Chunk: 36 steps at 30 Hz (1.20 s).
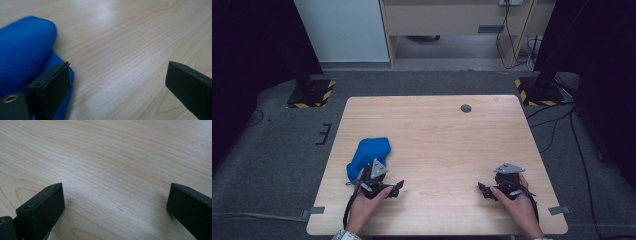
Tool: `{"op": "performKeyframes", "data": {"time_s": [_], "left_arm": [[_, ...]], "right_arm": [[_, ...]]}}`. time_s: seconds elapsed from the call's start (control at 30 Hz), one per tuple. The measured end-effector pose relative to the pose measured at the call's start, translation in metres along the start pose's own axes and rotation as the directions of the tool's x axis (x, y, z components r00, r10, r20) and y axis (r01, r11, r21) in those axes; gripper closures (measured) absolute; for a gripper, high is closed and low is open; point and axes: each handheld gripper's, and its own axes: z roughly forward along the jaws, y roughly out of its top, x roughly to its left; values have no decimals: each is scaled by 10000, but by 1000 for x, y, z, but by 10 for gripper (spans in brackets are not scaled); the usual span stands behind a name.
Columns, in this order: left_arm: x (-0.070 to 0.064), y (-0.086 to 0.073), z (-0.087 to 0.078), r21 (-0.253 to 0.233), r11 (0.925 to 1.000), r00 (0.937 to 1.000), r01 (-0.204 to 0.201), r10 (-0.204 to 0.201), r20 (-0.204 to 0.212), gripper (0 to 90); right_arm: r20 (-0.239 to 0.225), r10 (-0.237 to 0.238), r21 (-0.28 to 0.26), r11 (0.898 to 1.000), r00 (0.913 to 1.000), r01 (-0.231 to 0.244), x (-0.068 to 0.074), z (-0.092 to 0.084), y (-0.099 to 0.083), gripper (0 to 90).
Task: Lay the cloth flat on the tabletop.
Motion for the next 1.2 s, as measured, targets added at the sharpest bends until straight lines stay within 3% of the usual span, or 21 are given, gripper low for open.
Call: {"op": "performKeyframes", "data": {"time_s": [0.1, 0.13, 0.27, 0.33, 0.47, 0.6, 0.63, 0.77, 0.9, 0.97, 1.0, 1.03, 1.2], "left_arm": [[7, 0, -7, -235, 9997, 9996, 95, -101, -252, 51], [16, -1, -12, -302, 9994, 9982, 144, -161, -578, 51], [29, -2, -20, -644, 9965, 9940, 541, -599, -913, 51], [40, -4, -26, -889, 9934, 9882, 719, -830, -1287, 52], [51, -7, -29, -852, 9930, 9812, 820, -954, -1678, 52], [73, -16, -32, -835, 9884, 9621, 1266, -1428, -2322, 52], [73, -16, -32, -835, 9884, 9621, 1266, -1428, -2322, 53], [87, -24, -29, -612, 9825, 9499, 1757, -1855, -2516, 66], [93, -32, -18, 235, 9804, 9555, 1958, -1853, -2294, 95], [93, -33, -16, 422, 9801, 9589, 1939, -1802, -2193, 118], [92, -35, -13, 726, 9788, 9618, 1914, -1722, -2130, 193], [91, -36, -12, 835, 9795, 9645, 1832, -1626, -2083, 206], [89, -35, -14, 795, 9819, 9656, 1717, -1517, -2113, 378]], "right_arm": [[17, -61, -22, 10000, 10000, 61, 0, 0, 0, 16], [-12, -48, -14, 10000, 10000, 48, 0, 0, 0, 16], [-18, -56, -13, 10000, 10000, 56, 1, 0, 0, 16], [-15, -29, 4, 10000, 10000, 29, 1, 0, 0, 16], [-29, -94, -28, 10000, 10000, 94, 1, 0, 0, 16], [-29, -35, 1, 10000, 10000, 35, 3, 0, 0, 16], [-29, -35, 1, 10000, 10000, 35, 3, 0, 0, 16], [-7, -12, 7, 10000, 10000, 12, 3, 0, 0, 15], [1, 5, 4, 10000, 10000, -5, 3, 0, 0, 15], [-4, -7, 7, 10000, 10000, 7, 3, 0, 0, 15], [-2, -8, 7, 10000, 10000, 8, 3, 0, 0, 15], [-1, -6, 6, 10000, 10000, 6, 3, 0, 0, 15], [2, -7, 7, 10000, 10000, 7, 3, 0, 0, 15]]}}
